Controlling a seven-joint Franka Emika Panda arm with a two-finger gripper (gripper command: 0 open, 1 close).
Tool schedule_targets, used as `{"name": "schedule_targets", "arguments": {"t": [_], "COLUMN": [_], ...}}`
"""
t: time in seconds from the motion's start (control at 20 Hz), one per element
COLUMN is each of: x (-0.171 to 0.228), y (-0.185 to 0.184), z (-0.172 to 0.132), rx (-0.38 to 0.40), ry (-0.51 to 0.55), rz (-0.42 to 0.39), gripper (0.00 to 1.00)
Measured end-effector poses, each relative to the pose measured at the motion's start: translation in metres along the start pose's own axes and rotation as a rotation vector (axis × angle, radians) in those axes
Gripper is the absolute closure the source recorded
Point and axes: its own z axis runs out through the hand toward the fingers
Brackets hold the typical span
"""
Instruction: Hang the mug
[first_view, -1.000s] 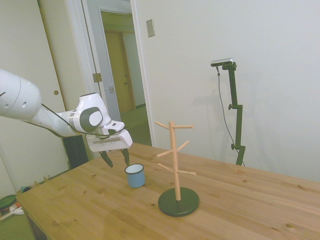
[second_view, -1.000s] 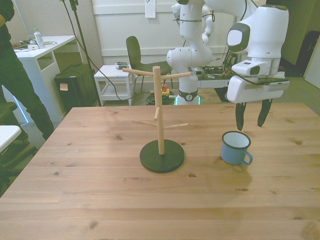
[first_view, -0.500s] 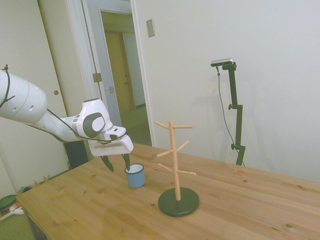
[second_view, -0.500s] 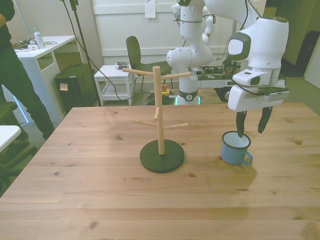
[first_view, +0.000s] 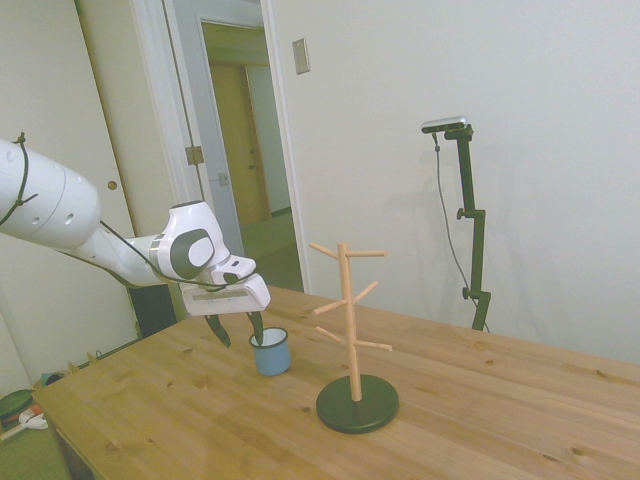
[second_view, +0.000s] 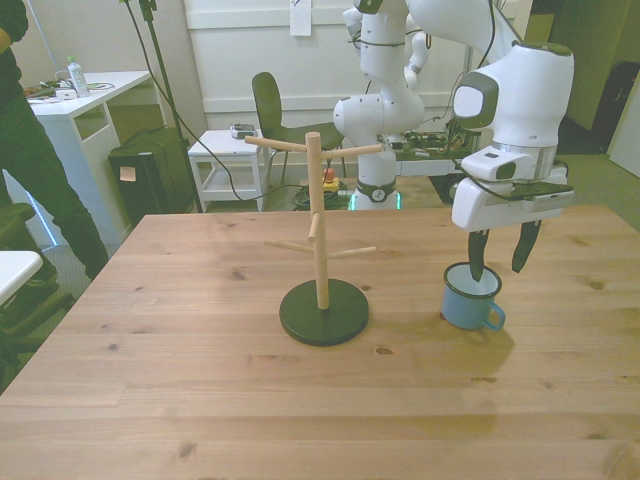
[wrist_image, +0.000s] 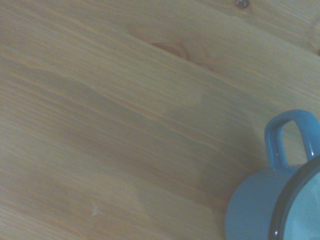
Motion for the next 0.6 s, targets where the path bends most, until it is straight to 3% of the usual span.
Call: {"name": "schedule_targets", "arguments": {"t": [0.6], "x": [0.014], "y": [0.016], "z": [0.002], "rx": [-0.008], "ry": [0.004], "rz": [0.035], "gripper": [1.00]}}
